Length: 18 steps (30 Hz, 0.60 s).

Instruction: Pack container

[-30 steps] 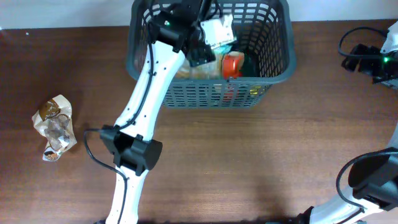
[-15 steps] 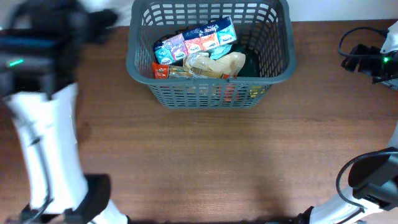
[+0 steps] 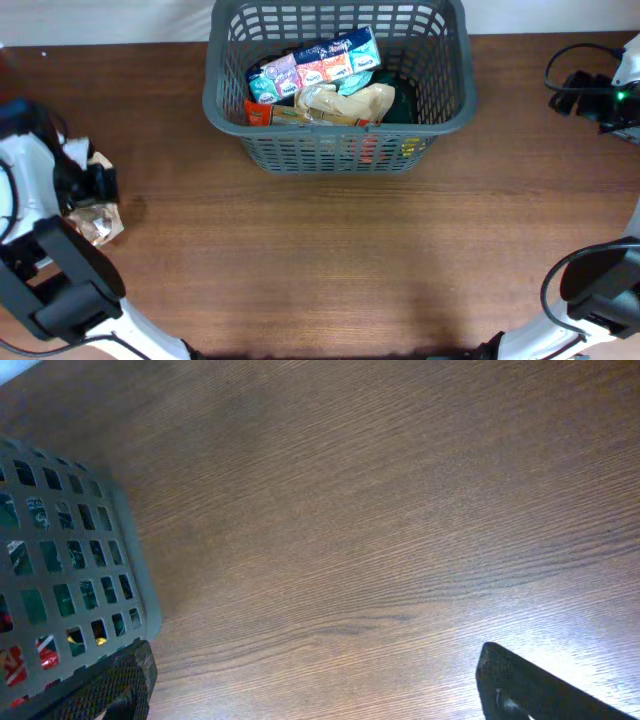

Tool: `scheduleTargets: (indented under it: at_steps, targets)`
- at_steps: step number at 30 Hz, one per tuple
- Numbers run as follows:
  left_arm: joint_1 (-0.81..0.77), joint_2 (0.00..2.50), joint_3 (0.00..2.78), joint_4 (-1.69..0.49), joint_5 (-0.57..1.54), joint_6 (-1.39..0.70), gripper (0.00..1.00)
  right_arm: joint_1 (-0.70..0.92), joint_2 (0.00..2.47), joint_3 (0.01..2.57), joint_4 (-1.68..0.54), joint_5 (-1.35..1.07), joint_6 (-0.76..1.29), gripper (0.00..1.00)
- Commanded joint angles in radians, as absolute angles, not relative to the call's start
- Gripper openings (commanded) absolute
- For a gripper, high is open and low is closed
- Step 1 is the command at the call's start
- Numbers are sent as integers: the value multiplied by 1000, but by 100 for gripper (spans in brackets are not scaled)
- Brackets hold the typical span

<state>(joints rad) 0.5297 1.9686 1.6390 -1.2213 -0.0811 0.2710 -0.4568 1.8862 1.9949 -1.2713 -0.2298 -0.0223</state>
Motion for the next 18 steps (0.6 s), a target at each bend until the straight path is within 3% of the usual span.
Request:
scheduleTargets:
  at_steps: [1, 12, 16, 18]
  targets:
    - [533, 2004, 1582, -1185, -22, 239, 87, -456, 1871, 1992, -1271, -235, -14, 99]
    - [567, 2105, 1569, -1076, -75, 130, 87, -456, 1871, 1992, -1271, -235, -14, 99]
    - [580, 2148, 1569, -1047, -75, 123, 78, -456, 1871, 1992, -1271, -235, -14, 99]
    - [580, 2170, 1569, -1040, -74, 123, 68, -456, 1871, 1992, -1271, -235, -14, 99]
